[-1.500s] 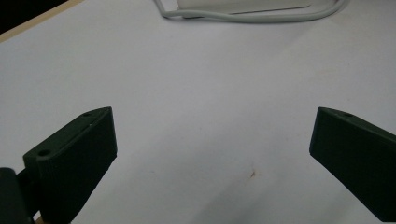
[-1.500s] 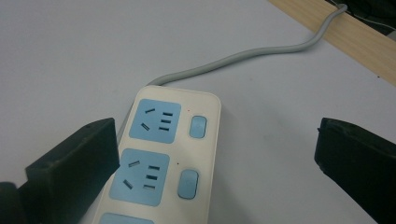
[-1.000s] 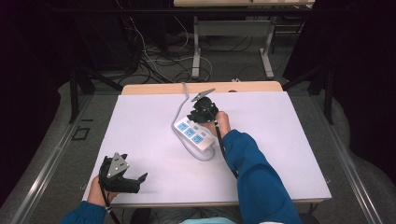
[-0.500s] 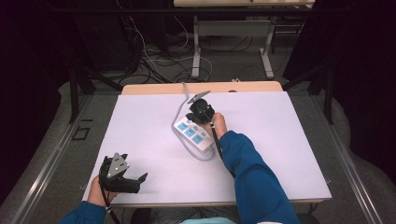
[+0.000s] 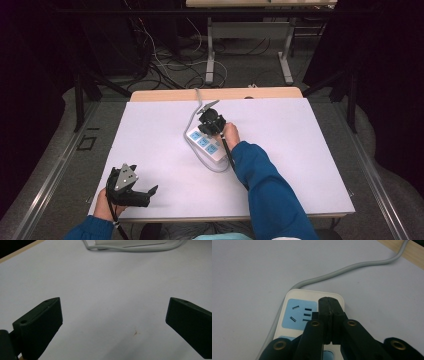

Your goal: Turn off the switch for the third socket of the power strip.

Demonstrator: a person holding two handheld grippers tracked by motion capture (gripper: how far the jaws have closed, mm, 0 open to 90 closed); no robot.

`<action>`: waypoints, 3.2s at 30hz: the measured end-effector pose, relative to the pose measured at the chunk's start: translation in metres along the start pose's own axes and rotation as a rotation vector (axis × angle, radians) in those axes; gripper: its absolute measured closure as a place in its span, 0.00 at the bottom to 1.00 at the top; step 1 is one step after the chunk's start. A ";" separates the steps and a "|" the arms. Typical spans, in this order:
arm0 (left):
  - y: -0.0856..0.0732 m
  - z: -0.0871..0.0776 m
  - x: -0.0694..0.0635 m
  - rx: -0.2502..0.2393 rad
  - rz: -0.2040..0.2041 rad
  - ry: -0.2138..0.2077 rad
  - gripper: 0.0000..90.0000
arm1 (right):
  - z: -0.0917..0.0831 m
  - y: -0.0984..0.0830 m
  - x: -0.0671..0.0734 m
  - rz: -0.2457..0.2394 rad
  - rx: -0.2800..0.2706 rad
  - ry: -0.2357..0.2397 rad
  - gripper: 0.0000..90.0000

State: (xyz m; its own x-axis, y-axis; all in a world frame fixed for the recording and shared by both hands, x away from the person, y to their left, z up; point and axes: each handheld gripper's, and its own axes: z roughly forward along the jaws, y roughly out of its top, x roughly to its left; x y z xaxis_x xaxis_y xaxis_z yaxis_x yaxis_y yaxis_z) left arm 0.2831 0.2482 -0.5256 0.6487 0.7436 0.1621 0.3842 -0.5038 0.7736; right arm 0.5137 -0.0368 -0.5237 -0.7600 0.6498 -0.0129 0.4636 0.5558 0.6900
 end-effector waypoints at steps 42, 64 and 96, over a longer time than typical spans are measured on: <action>0.000 0.001 0.000 0.006 0.014 0.001 0.01 | 0.004 -0.003 -0.002 0.016 0.015 -0.028 1.00; 0.000 0.001 0.000 0.008 0.016 0.002 0.01 | 0.005 -0.002 0.002 0.000 0.017 -0.061 1.00; 0.000 0.001 -0.001 0.009 0.007 -0.004 0.01 | 0.007 -0.004 0.004 0.038 -0.001 -0.057 1.00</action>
State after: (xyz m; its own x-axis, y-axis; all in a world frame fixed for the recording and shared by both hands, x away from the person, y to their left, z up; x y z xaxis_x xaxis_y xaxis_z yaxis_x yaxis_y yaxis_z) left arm 0.2835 0.2466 -0.5263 0.6540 0.7381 0.1654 0.3854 -0.5134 0.7668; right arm 0.5124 -0.0330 -0.5314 -0.7142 0.6994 -0.0277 0.4913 0.5291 0.6919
